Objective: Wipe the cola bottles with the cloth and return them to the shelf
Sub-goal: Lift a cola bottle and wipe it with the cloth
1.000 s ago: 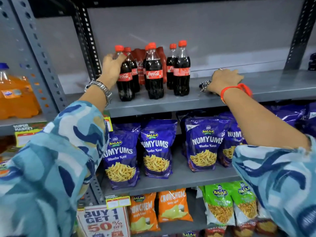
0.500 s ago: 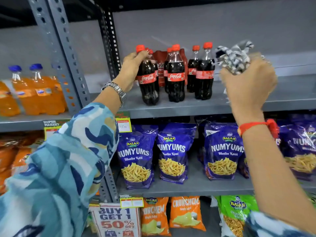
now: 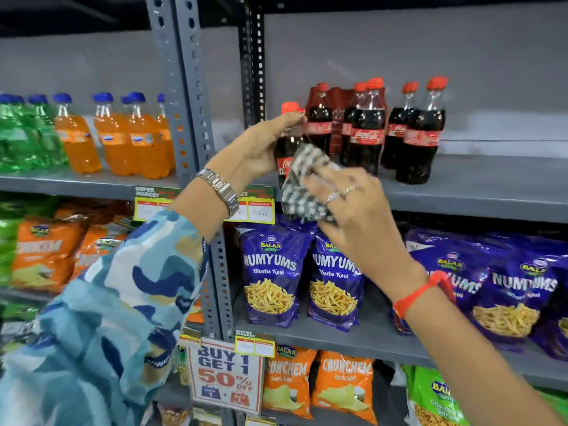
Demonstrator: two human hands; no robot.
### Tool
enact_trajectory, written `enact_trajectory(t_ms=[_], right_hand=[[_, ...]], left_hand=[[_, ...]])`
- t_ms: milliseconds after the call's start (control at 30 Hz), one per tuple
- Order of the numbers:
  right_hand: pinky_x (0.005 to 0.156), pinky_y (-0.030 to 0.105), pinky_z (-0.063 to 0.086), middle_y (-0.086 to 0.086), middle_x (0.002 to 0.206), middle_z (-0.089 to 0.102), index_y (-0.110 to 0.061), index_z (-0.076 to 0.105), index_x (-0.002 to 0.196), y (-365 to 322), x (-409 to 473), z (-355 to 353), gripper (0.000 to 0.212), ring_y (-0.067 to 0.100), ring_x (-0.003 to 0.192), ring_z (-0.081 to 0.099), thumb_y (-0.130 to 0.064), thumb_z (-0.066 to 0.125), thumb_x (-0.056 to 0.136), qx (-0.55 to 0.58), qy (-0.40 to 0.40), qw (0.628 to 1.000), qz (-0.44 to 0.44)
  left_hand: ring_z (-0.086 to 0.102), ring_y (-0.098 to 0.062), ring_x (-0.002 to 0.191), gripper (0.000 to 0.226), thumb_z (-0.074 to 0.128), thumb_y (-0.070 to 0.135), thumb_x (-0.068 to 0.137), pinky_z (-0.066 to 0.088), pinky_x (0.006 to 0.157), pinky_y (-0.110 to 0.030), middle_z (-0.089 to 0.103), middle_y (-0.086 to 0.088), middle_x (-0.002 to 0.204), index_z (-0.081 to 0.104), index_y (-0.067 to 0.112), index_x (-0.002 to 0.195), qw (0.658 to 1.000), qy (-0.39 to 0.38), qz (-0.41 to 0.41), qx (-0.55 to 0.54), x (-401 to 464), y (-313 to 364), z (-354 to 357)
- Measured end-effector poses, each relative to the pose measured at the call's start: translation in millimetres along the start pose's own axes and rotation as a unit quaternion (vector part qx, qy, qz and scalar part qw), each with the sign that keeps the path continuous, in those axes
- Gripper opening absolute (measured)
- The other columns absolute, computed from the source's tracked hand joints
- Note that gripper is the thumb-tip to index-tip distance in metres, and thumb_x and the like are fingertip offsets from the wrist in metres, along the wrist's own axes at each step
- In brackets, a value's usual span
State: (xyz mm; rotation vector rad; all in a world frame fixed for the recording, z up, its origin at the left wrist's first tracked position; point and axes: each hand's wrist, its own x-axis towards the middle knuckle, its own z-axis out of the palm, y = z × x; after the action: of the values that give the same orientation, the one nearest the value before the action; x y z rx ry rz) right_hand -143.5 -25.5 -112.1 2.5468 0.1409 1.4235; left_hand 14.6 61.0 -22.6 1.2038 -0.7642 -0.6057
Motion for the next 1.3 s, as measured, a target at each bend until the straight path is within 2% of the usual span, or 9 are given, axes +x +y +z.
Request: enact_trajectory(t_ms=[200,400,533,633,733,833,933,1133,1300], right_hand=[[0.059,0.033,0.046,0.001,0.094,0.069,-0.017,0.068,0.108,-20,-25,-13,0.057,0.026,0.079,0.057,-0.023,0.086,0.054,0.034,-0.096,0.989,-0.109],[0.073,0.041,0.046,0.013,0.114,0.061,-0.002,0.053,0.125,-40,-5,4,0.051,0.030,0.094,0.046,-0.002,0.059,0.075,-0.057,-0.018,0.996,-0.070],[0.054,0.031,0.040,0.006,0.085,0.063,-0.013,0.071,0.083,-54,-27,8,0.036,0.025,0.078,0.051,-0.012,0.075,0.047,-0.074,-0.171,0.975,-0.118],[0.059,0.034,0.034,0.008,0.092,0.062,-0.011,0.070,0.092,-58,-20,-14,0.035,0.025,0.082,0.043,-0.011,0.067,0.057,-0.045,-0.110,0.987,-0.111],[0.068,0.038,0.031,0.011,0.108,0.061,-0.011,0.066,0.106,-57,-2,-14,0.037,0.029,0.089,0.043,-0.007,0.058,0.070,-0.053,-0.039,0.997,-0.051],[0.068,0.037,0.035,0.009,0.103,0.063,-0.015,0.069,0.088,-66,-8,-2,0.024,0.028,0.088,0.049,-0.010,0.067,0.065,-0.084,-0.136,0.983,-0.095],[0.067,0.032,0.043,0.000,0.103,0.063,-0.022,0.068,0.101,-72,-31,-5,0.039,0.022,0.093,0.053,-0.026,0.075,0.063,-0.022,-0.294,0.945,-0.142],[0.073,0.042,0.049,0.005,0.114,0.065,-0.012,0.066,0.113,-48,-18,-34,0.053,0.030,0.095,0.052,-0.003,0.069,0.061,0.130,0.014,0.991,-0.011],[0.079,0.044,0.047,0.008,0.117,0.062,-0.012,0.064,0.115,-37,-18,-24,0.056,0.031,0.099,0.051,0.002,0.069,0.062,0.071,-0.010,0.997,0.000]], left_hand=[[0.063,-0.014,0.075,0.008,0.060,0.018,0.086,0.055,0.067,-0.027,0.067,-0.002,0.082,0.063,0.011,0.084,0.999,0.044,-0.007,0.018,-14,1,-9],[0.060,-0.014,0.075,0.011,0.059,0.015,0.087,0.051,0.075,-0.028,0.066,-0.003,0.079,0.064,0.010,0.078,0.998,0.045,-0.031,0.009,-24,-2,4],[0.064,-0.012,0.066,0.005,0.066,0.014,0.081,0.054,0.061,-0.026,0.067,-0.002,0.077,0.063,0.010,0.079,0.995,0.091,-0.037,0.003,-28,-1,1],[0.062,-0.009,0.046,0.010,0.073,0.012,0.075,0.052,0.047,-0.021,0.066,-0.003,0.069,0.064,0.009,0.073,0.991,0.134,-0.032,0.001,-31,-4,1],[0.063,-0.013,0.060,0.030,0.082,0.016,0.064,0.054,0.061,-0.026,0.068,-0.003,0.075,0.068,0.007,0.088,0.984,0.175,-0.018,0.028,-30,-10,2],[0.064,-0.013,0.058,0.043,0.084,0.015,0.060,0.053,0.056,-0.024,0.069,-0.004,0.073,0.067,0.005,0.098,0.980,0.196,-0.006,0.031,-32,-10,4],[0.065,-0.010,0.052,0.037,0.081,0.018,0.064,0.052,0.052,-0.023,0.069,0.000,0.067,0.066,0.007,0.096,0.981,0.190,-0.010,0.043,-34,-8,0],[0.065,-0.008,0.069,0.011,0.064,0.012,0.082,0.051,0.087,-0.034,0.071,0.007,0.067,0.069,0.015,0.072,0.997,0.017,0.007,0.071,-41,-15,-7],[0.067,-0.016,0.082,0.030,0.048,0.012,0.091,0.041,0.102,-0.048,0.073,0.001,0.079,0.070,0.013,0.072,0.995,-0.096,0.033,-0.001,-42,-23,-10]])
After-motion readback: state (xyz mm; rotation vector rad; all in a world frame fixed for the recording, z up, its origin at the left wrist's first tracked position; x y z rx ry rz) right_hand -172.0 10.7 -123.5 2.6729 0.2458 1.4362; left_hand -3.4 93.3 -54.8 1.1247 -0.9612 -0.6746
